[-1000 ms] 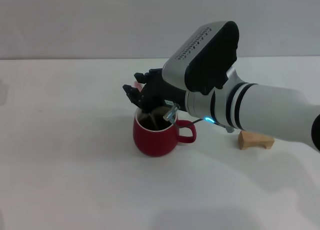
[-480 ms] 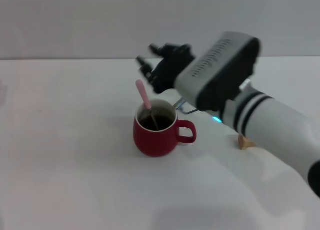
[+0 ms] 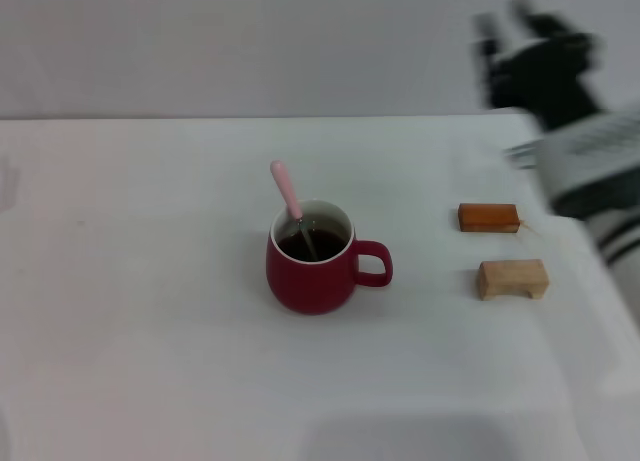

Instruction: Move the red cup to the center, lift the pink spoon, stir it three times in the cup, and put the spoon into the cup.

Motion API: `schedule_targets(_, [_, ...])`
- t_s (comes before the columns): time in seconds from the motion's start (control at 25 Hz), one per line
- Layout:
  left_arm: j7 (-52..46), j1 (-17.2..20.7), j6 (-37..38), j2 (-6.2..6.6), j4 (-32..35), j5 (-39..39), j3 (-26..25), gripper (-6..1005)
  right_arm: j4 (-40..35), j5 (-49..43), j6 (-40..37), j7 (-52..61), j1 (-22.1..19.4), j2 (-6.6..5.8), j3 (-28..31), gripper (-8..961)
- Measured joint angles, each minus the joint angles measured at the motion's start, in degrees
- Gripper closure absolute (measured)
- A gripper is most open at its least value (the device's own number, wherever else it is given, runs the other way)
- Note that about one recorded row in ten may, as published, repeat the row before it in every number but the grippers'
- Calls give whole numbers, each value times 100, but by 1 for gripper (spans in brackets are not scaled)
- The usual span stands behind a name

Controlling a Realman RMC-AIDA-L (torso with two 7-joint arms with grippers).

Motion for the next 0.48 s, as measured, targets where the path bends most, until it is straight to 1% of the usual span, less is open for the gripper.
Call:
schedule_targets(0.04, [-2, -31, -20, 0, 8, 2, 0, 161, -213, 177, -458, 0, -20, -5, 4, 630])
schedule_targets(0.08, [-2, -42, -21, 0, 16, 3, 0, 161, -621, 532, -1286, -1, -49, -6, -16, 631])
schedule_targets(0.12, [-2, -42, -21, 0, 16, 3, 0, 161, -621, 532, -1286, -1, -49, -6, -16, 631])
schedule_targets(0.16, [-2, -43, -21, 0, 18, 0, 0, 161, -1027, 968, -2094, 77, -60, -3, -74, 631])
schedule_targets(0.2, [-2, -48, -18, 0, 25, 1, 0, 161, -1027, 968, -2094, 77, -60, -3, -74, 631])
schedule_targets(0.24, [-2, -50, -19, 0, 32, 2, 0, 162, -1459, 1376, -2756, 351, -65, -3, -115, 631])
schedule_targets(0.28, [-2, -52, -19, 0, 38, -1, 0, 162, -1668, 1510, -2991, 570, -66, -7, -115, 631])
schedule_targets(0.32, [-2, -52, -19, 0, 38, -1, 0, 162, -1668, 1510, -2991, 570, -66, -7, -115, 631])
schedule_targets(0.36, [-2, -56, -21, 0, 59, 3, 0, 162, -2110, 1732, -3434, 1271, -70, -19, -99, 631])
schedule_targets(0.4, [0, -56, -21, 0, 65, 0, 0, 162, -2110, 1732, -3434, 1271, -70, -19, -99, 631])
schedule_targets(0.48, [12, -58, -20, 0, 73, 1, 0, 162, -2656, 1824, -3720, 2097, -44, -24, -17, 631])
